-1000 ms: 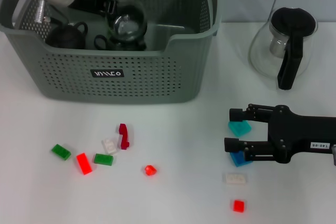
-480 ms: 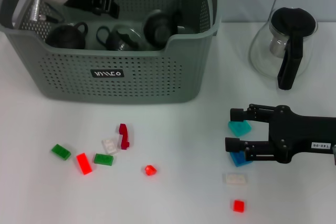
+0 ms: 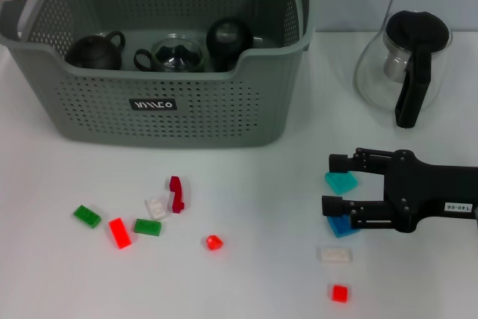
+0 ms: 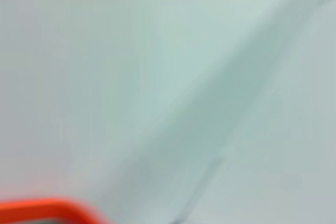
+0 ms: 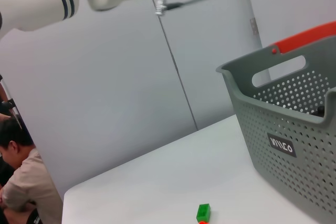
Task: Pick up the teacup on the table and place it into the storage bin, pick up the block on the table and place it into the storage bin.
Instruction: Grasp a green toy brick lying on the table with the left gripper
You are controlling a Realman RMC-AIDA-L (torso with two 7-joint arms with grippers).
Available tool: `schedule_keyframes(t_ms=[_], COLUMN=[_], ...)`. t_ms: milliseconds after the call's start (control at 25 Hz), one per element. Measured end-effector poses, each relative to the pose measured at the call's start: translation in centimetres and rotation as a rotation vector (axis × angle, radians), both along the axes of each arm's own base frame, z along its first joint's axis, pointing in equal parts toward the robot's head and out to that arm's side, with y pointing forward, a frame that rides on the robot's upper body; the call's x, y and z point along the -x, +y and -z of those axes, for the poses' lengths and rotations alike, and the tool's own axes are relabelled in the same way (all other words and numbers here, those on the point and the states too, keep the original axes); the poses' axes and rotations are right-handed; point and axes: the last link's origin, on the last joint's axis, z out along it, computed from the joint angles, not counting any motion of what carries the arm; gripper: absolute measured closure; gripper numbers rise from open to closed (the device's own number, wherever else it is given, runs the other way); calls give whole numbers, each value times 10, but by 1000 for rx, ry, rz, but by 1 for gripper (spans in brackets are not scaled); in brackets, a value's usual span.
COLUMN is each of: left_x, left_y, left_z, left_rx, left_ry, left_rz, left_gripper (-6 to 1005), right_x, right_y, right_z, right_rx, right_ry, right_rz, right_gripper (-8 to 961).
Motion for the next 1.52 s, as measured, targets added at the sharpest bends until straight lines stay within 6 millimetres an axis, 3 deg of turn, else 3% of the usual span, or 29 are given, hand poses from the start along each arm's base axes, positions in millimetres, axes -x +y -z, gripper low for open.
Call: schedule_keyframes(t_ms=[240,440,640,920,1200,1520], left_x=[25,61,96,128,138,143], left_y=[-63,-100,-121,-124,-115,-98], left_z=[-28,-11,6,14,31,66], left_rx=[42,74,145,219,266,252], left_ry=[-111,105,328,530,722,888], left_rz=[296,351,304,165,120,130], left_gripper=[532,502,509,511,510,510], right_x=[0,0,1,1,1,1], right_y=[0,0,1,1,1,0], right_z=[0,0,0,1,1,3], right_rx=[0,0,-2,-2,-3,-2], right_ry=[0,0,-1,0,-1,1], right_rz=[1,1,-2,-1,0,3], right_gripper=[117,117,117,118,117,118])
